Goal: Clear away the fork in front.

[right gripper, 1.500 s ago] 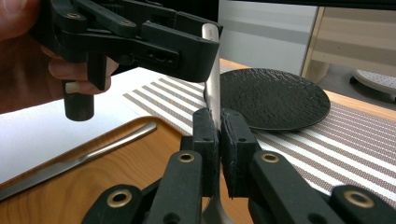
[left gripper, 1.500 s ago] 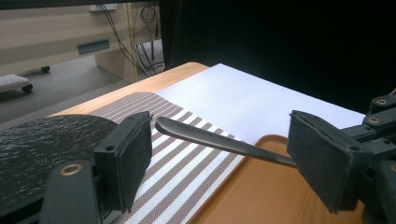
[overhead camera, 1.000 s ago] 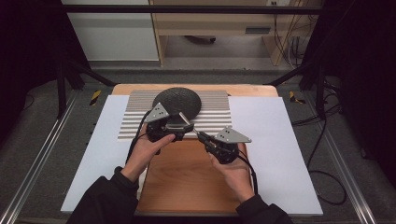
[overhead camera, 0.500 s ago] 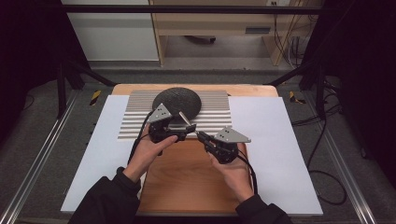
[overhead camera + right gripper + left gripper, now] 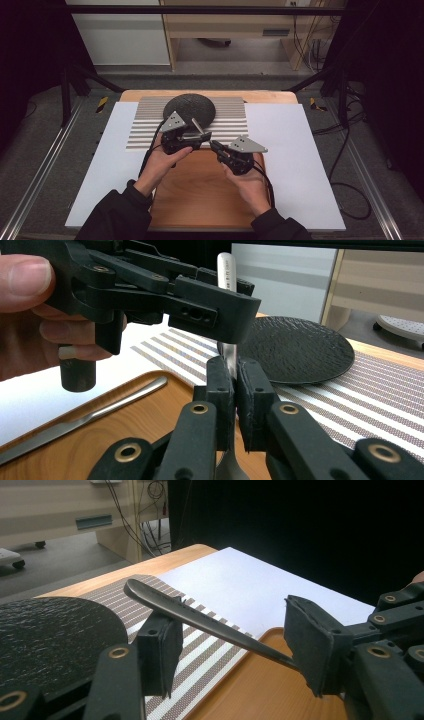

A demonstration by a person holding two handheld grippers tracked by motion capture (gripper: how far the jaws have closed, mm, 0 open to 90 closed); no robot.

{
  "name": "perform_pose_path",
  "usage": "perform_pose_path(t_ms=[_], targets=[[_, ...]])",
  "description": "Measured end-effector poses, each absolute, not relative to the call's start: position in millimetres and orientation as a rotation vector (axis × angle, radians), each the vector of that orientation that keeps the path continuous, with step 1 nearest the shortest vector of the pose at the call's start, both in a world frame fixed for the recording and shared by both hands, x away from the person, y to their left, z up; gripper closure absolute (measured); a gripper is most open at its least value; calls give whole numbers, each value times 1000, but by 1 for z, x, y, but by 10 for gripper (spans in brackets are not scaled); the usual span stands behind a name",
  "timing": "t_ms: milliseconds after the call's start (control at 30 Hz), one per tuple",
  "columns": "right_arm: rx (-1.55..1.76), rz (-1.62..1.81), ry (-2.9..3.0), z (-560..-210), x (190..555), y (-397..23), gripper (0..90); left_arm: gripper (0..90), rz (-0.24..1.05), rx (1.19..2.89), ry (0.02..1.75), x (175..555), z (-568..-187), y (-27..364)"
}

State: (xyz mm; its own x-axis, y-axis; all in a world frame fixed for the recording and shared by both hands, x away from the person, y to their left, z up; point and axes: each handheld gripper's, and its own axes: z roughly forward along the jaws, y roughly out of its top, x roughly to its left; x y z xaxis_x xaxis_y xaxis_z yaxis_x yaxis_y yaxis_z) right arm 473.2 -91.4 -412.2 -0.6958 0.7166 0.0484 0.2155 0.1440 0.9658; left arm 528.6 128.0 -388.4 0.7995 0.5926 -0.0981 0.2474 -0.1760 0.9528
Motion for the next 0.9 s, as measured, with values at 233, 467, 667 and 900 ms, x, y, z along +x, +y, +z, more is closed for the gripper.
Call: perform_pose_path(t_ms=[233,467,667,900], targets=[[889,1576,2002,-412,473,-91,852,451,360,1754,640,527,-387,126],[890,1579,2002,-412,473,-91,852,465,360,1753,637,526,-387,126],[888,1575,2007,-412,473,-90,852,482,351,1747,638,527,-387,125],[887,1573,2016,-413,473,-89,852,761,251,1708,617,524,-383,126]])
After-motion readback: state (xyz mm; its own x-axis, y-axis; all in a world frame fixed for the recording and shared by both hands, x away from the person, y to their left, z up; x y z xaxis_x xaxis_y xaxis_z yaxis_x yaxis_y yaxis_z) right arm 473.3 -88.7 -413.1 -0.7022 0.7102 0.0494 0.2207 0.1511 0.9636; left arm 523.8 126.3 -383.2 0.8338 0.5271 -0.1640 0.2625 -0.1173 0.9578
